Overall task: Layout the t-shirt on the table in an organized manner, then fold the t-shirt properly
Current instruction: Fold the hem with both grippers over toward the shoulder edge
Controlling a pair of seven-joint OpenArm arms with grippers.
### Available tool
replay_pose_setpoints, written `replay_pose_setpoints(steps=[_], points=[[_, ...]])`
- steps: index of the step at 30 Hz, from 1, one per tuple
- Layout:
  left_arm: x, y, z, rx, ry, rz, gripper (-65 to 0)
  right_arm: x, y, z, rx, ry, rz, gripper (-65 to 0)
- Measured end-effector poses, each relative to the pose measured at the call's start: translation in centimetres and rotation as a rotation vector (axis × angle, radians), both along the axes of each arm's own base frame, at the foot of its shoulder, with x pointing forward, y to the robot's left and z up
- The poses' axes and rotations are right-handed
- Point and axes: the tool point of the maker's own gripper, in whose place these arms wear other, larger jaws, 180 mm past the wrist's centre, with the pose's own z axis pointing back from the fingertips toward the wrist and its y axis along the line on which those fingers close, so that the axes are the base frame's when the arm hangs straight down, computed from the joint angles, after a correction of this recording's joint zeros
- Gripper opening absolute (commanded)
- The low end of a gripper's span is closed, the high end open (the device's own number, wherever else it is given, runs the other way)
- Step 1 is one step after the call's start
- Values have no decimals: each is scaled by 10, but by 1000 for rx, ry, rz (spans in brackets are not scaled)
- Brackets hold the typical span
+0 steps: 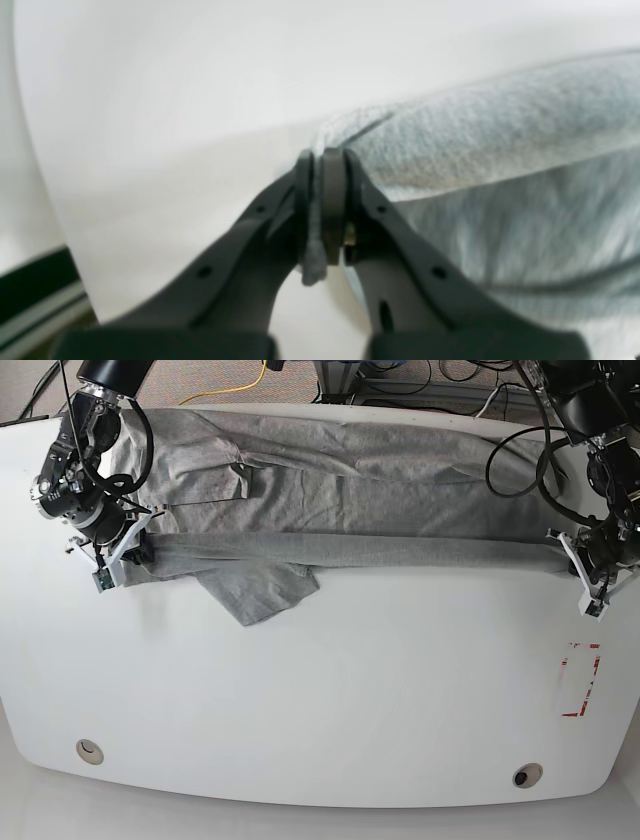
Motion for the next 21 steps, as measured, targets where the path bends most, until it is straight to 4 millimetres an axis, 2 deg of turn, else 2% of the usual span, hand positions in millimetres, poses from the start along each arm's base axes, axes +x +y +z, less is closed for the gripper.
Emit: replay_pose_setpoints(steps=[4,13,21], points=[[-15,-1,-12,-1,46,0,-650,-3,-7,1,-2,-8,-23,-650],[-40,-3,-20,24,87,-18,-650,-14,-8,-7,-4,24,-28,-650],[-47,-3,-25,24,106,-19,-643,-23,-7,-13,1,48,-27,-648]])
